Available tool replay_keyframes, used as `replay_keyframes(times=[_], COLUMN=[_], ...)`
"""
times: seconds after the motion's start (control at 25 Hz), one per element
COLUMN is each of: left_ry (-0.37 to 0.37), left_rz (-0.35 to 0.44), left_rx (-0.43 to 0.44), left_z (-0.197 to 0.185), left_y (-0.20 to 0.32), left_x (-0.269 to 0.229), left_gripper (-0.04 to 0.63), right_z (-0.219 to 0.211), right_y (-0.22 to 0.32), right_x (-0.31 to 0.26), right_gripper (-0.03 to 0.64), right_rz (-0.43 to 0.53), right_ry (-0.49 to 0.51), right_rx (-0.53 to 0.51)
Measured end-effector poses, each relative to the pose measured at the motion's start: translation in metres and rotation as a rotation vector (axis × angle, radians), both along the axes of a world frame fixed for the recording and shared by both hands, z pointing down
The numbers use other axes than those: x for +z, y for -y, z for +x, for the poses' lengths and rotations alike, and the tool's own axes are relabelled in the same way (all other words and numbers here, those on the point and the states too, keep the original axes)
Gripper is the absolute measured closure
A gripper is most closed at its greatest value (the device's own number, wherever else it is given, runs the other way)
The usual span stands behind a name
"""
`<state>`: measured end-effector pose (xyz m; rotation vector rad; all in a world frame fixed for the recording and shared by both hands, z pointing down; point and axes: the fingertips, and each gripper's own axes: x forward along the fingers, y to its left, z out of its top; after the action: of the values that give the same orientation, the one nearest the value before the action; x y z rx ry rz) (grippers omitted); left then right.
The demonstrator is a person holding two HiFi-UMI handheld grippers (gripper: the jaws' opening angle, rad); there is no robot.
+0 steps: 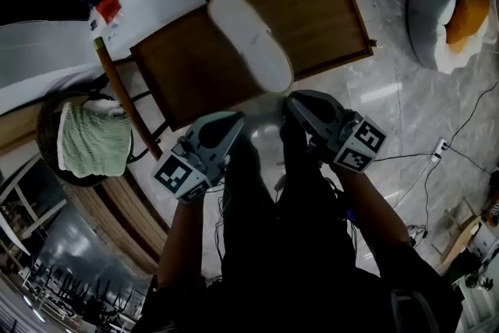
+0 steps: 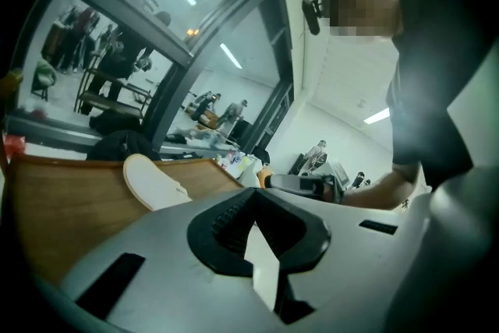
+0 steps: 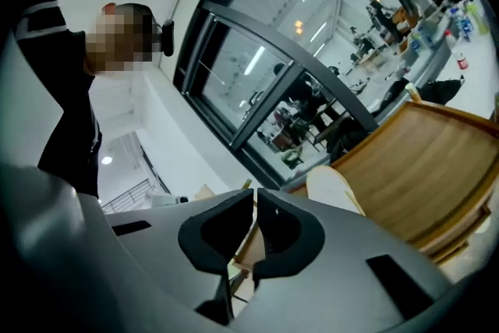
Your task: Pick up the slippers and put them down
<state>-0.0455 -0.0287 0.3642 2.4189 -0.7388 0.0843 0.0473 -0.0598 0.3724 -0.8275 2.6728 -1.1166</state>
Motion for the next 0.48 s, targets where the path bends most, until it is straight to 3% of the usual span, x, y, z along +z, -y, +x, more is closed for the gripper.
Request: replay_keyframes(times=[0.28, 0.48], left_ry=[-0.014, -0.039], left_rz=[-0.030, -0.080], left_rx=[-0.003, 0.031], left_z=[0.016, 0.037], left_y=[-0.010, -0.039], left_x=[0.049, 0.074], left_gripper=[0.584, 0.586], right_z=[0.007, 0.018], right_y=[-0.027, -0.043], right_x=[0.079, 0.116], right_gripper=[0.591, 0.590], right_rz=[-0.137, -0.283], right_ry=[0.021, 0.144], right_rx=[0.001, 0.083])
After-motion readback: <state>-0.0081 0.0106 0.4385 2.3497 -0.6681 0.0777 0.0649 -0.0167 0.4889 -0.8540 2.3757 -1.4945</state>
